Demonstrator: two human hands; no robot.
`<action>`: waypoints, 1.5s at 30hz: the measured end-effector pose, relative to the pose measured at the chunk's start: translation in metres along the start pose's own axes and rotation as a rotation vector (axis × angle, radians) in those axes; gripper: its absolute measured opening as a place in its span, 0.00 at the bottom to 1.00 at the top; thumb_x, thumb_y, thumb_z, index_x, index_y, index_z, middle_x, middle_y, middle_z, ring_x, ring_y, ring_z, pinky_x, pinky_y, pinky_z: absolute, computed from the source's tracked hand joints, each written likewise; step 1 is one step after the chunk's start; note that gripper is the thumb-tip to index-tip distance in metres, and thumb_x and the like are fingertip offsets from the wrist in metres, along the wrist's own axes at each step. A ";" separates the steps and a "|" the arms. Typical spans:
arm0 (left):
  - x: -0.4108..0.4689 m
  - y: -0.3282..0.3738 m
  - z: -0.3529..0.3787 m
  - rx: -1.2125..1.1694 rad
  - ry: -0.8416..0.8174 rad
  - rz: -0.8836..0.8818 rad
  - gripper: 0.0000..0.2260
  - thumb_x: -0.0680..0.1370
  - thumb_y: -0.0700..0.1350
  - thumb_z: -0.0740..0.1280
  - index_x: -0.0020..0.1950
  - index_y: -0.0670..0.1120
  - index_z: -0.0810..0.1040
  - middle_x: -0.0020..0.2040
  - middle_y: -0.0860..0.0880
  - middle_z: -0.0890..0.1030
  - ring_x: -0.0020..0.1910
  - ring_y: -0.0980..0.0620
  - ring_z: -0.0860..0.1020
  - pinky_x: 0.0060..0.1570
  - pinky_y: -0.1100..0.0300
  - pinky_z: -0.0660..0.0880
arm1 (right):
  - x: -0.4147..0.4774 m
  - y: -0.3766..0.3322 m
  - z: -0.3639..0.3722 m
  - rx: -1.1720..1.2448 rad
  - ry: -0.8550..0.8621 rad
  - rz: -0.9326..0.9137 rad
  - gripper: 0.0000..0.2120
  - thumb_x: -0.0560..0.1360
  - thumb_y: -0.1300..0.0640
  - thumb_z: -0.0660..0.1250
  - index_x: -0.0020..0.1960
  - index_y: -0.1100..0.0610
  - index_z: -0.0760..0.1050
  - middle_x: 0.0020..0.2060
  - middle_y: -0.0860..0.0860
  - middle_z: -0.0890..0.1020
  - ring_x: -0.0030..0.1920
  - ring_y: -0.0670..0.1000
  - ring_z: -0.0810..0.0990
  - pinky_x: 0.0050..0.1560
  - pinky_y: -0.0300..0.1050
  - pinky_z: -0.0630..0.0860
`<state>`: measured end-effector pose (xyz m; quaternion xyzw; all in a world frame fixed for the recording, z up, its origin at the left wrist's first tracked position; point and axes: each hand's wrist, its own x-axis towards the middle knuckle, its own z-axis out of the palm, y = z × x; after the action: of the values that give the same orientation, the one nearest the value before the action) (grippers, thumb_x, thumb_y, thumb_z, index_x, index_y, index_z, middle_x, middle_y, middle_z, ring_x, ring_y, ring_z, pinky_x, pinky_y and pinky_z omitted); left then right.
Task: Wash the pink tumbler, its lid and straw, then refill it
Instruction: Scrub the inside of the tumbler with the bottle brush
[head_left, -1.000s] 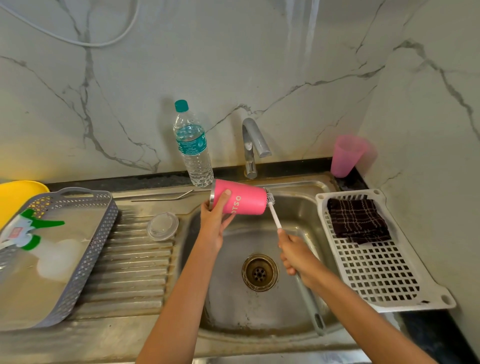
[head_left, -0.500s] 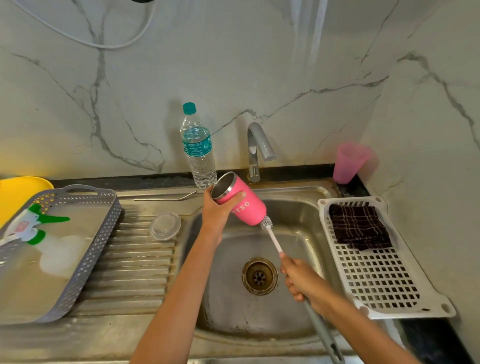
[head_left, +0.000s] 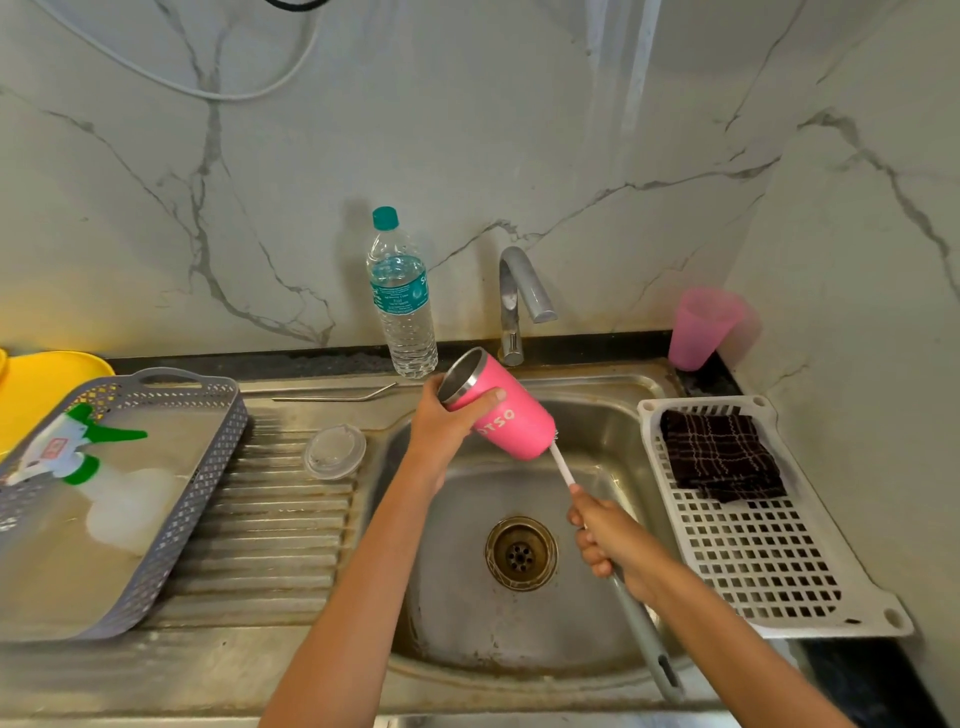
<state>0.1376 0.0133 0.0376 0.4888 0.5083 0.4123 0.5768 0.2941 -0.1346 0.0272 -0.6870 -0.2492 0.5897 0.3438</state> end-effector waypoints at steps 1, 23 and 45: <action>-0.001 -0.002 0.002 0.011 -0.006 0.010 0.33 0.67 0.45 0.80 0.67 0.50 0.68 0.59 0.48 0.78 0.56 0.51 0.79 0.56 0.50 0.79 | 0.003 -0.002 0.000 0.002 0.007 0.000 0.18 0.82 0.45 0.53 0.38 0.55 0.64 0.22 0.45 0.62 0.20 0.43 0.59 0.20 0.35 0.56; -0.012 -0.011 -0.016 0.141 0.209 0.151 0.39 0.60 0.48 0.84 0.65 0.54 0.67 0.57 0.56 0.77 0.56 0.54 0.78 0.57 0.52 0.78 | 0.006 0.018 0.008 -0.108 -0.047 0.006 0.18 0.82 0.45 0.53 0.39 0.55 0.64 0.23 0.46 0.63 0.20 0.44 0.59 0.20 0.35 0.58; -0.068 -0.034 -0.166 0.233 0.496 0.212 0.40 0.62 0.39 0.82 0.67 0.56 0.66 0.63 0.51 0.76 0.61 0.49 0.75 0.61 0.52 0.73 | 0.015 0.010 0.036 -0.187 -0.131 -0.002 0.19 0.82 0.43 0.54 0.39 0.55 0.66 0.24 0.47 0.64 0.19 0.43 0.60 0.19 0.35 0.58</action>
<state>-0.0367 -0.0356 0.0155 0.4863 0.6239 0.5160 0.3287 0.2610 -0.1229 0.0074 -0.6758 -0.3260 0.6071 0.2617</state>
